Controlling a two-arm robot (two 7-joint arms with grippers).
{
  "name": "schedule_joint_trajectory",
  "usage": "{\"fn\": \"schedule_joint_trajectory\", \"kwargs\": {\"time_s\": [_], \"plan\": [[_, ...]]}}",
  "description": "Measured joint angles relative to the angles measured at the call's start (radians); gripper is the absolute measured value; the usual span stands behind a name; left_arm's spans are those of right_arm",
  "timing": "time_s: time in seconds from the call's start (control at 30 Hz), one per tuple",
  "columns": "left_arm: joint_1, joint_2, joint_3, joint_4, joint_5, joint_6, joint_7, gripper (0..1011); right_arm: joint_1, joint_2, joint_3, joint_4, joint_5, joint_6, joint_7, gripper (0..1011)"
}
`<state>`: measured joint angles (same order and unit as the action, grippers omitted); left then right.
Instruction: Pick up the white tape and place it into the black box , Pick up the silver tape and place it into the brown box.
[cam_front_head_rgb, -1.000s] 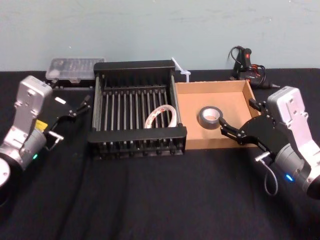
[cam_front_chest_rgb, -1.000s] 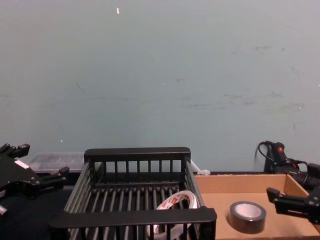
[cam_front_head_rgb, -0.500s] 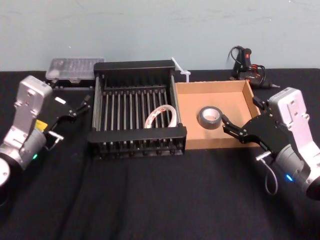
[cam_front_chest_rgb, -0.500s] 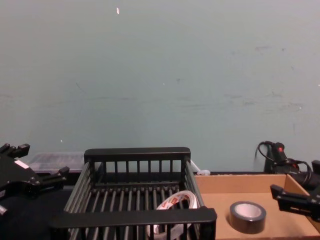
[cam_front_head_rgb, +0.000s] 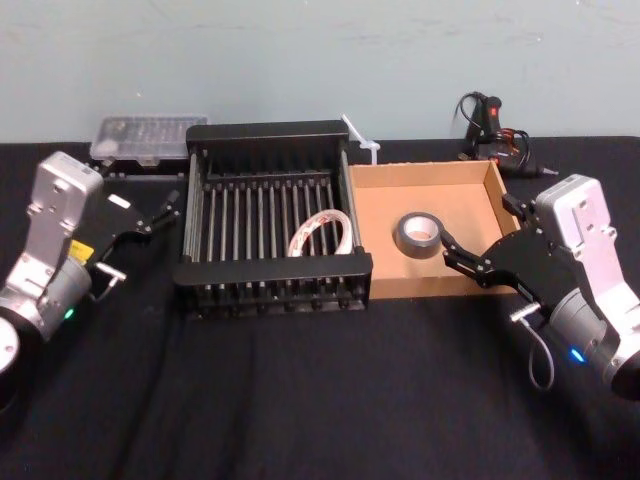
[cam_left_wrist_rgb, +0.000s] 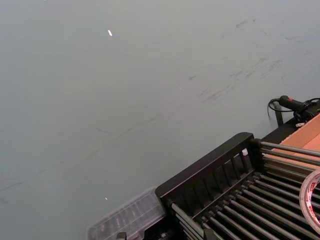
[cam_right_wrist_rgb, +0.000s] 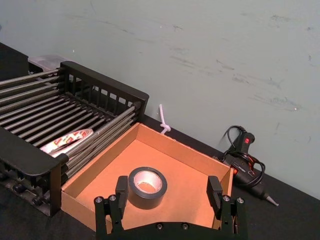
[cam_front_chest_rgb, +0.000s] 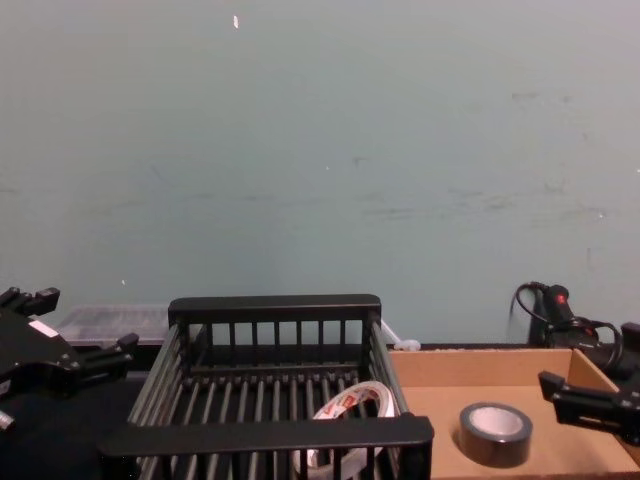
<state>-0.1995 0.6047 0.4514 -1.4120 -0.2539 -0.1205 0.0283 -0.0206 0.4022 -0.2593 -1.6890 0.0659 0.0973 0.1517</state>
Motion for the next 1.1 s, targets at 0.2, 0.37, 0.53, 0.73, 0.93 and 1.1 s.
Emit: {"fn": "schedule_joint_trajectory", "kwargs": {"time_s": [0.2, 0.37, 0.53, 0.73, 0.93, 1.1], "plan": [[0.000, 0.000, 0.000, 0.000, 0.000, 0.000, 0.000, 1001, 0.000, 0.000, -0.001, 0.000, 0.001, 0.001, 0.000, 1002], [0.000, 0.000, 0.000, 0.000, 0.000, 0.000, 0.000, 1001, 0.000, 0.001, -0.001, 0.000, 0.001, 0.001, 0.001, 1000], [0.000, 0.000, 0.000, 0.000, 0.000, 0.000, 0.000, 1001, 0.000, 0.001, -0.001, 0.000, 0.002, 0.001, 0.001, 1002], [0.000, 0.000, 0.000, 0.000, 0.000, 0.000, 0.000, 1001, 0.000, 0.001, -0.001, 0.000, 0.002, 0.002, 0.002, 1002], [0.000, 0.000, 0.000, 0.000, 0.000, 0.000, 0.000, 1001, 0.000, 0.001, -0.001, 0.000, 0.002, 0.002, 0.002, 1002], [0.000, 0.000, 0.000, 0.000, 0.000, 0.000, 0.000, 1001, 0.000, 0.001, -0.001, 0.000, 0.002, 0.002, 0.002, 1002]]}}
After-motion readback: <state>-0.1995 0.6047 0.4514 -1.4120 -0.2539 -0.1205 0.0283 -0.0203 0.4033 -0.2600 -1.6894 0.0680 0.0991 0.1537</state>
